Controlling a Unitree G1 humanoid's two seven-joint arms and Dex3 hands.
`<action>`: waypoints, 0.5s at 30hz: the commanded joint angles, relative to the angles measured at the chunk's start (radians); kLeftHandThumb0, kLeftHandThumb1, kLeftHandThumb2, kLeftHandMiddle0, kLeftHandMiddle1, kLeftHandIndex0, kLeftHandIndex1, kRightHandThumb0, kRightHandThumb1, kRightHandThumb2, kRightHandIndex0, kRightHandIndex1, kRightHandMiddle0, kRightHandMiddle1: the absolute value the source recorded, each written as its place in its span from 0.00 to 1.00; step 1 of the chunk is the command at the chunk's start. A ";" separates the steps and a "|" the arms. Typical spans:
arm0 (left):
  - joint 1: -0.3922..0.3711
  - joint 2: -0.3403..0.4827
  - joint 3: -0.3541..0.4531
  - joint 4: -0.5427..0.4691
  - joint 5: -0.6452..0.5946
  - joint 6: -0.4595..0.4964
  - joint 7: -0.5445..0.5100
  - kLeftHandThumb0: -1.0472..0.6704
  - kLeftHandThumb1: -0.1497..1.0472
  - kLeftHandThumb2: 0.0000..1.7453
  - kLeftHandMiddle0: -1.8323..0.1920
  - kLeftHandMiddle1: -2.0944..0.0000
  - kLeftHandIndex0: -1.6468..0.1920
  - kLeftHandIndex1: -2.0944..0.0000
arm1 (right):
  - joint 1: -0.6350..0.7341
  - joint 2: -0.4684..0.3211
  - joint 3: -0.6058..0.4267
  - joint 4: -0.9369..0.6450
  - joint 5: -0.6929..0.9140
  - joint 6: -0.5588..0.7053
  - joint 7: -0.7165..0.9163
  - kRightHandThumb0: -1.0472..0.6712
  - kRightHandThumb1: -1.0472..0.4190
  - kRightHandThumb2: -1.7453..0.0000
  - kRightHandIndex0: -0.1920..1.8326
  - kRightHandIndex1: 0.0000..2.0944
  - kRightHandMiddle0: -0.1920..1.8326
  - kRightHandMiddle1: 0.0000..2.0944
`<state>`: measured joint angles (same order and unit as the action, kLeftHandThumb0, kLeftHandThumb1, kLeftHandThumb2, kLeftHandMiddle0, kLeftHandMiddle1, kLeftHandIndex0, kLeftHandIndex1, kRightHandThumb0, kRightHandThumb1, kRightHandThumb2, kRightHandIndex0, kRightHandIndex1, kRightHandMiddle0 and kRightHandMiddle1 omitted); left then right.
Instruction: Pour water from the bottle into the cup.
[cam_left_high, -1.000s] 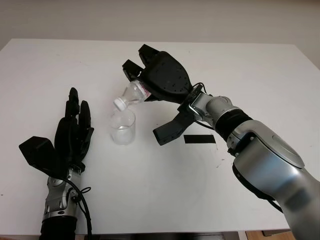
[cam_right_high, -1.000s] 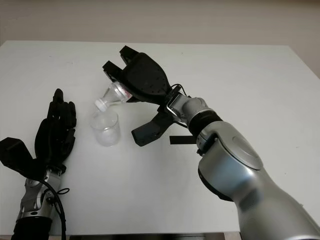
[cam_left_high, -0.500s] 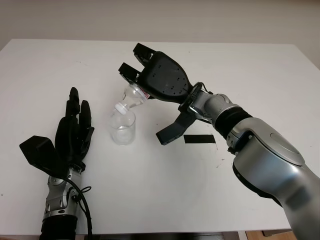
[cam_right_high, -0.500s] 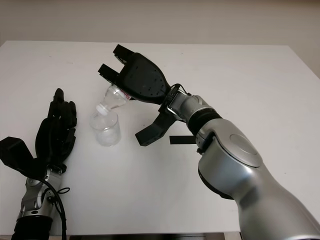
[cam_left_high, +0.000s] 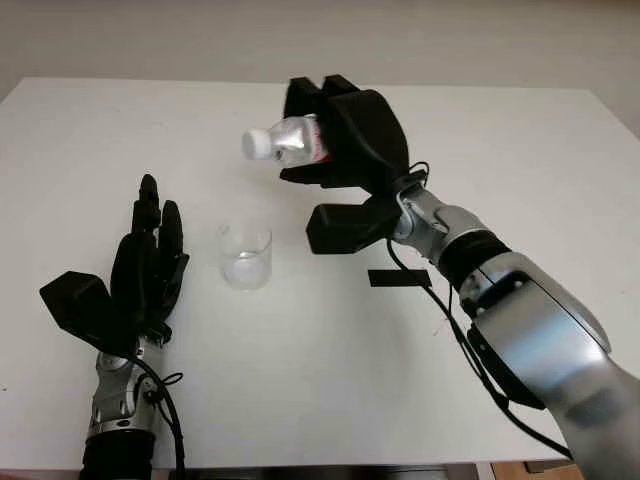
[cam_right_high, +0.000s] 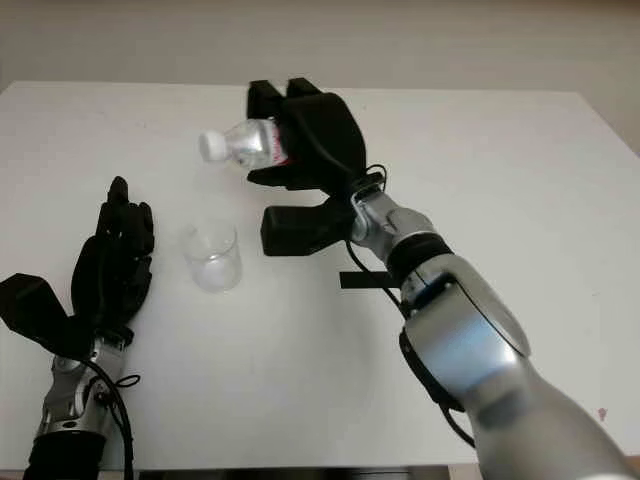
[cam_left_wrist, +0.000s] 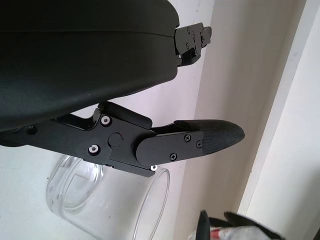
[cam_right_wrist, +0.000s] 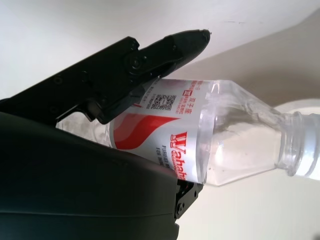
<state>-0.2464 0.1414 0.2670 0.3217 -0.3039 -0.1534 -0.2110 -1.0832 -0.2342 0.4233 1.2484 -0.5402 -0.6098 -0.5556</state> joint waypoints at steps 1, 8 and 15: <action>0.024 -0.006 -0.002 0.002 0.001 0.012 0.001 0.19 1.00 0.29 0.99 0.97 0.99 0.97 | 0.043 -0.013 -0.067 -0.047 0.073 -0.031 0.070 0.36 0.00 0.82 0.80 1.00 0.62 1.00; 0.023 -0.002 -0.005 -0.004 0.000 0.030 -0.010 0.19 1.00 0.29 0.99 0.97 0.99 0.98 | 0.241 -0.013 -0.230 -0.212 0.275 -0.014 0.282 0.39 0.00 0.82 0.71 1.00 0.52 1.00; 0.032 -0.002 -0.003 -0.018 0.000 0.034 -0.008 0.19 1.00 0.29 0.99 0.97 0.99 0.97 | 0.533 0.030 -0.375 -0.649 0.585 0.266 0.569 0.39 0.00 0.78 0.75 1.00 0.57 1.00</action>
<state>-0.2391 0.1429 0.2661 0.3044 -0.3037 -0.1271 -0.2167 -0.5997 -0.2199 0.0771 0.7209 -0.0059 -0.4024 -0.0178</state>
